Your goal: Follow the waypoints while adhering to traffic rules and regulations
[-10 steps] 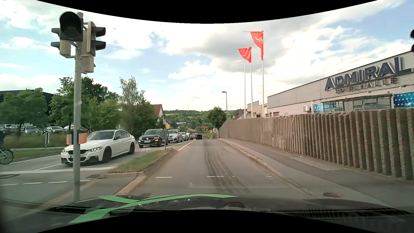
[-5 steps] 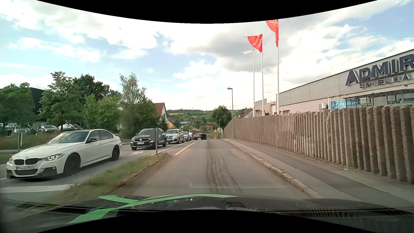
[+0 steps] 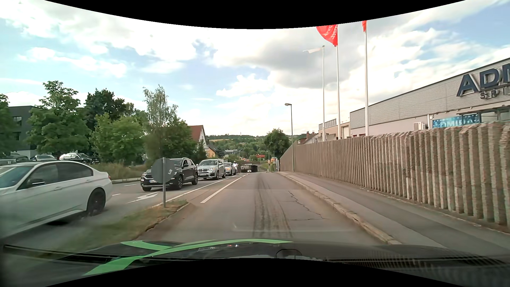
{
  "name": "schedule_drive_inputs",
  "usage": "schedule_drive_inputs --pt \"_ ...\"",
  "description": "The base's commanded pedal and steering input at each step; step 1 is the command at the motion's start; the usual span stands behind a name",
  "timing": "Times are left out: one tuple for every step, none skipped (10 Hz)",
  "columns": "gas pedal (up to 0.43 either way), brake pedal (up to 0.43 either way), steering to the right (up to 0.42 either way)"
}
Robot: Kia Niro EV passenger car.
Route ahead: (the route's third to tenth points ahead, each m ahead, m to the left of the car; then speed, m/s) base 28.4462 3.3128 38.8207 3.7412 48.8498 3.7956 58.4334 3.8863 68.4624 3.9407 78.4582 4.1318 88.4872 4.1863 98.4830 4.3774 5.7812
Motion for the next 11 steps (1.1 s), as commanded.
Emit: schedule_drive_inputs --pt "0.197 0.000 -0.030" --pt "0.197 0.000 -0.030" --pt "0.197 0.000 -0.030" --pt "0.197 0.000 -0.030" --pt "0.197 0.000 -0.030" --pt "0.197 0.000 -0.030" --pt "0.197 0.000 -0.029" --pt "0.197 0.000 -0.026" --pt "0.197 0.000 -0.018" --pt "0.197 0.000 -0.013" --pt "0.197 0.000 -0.010"
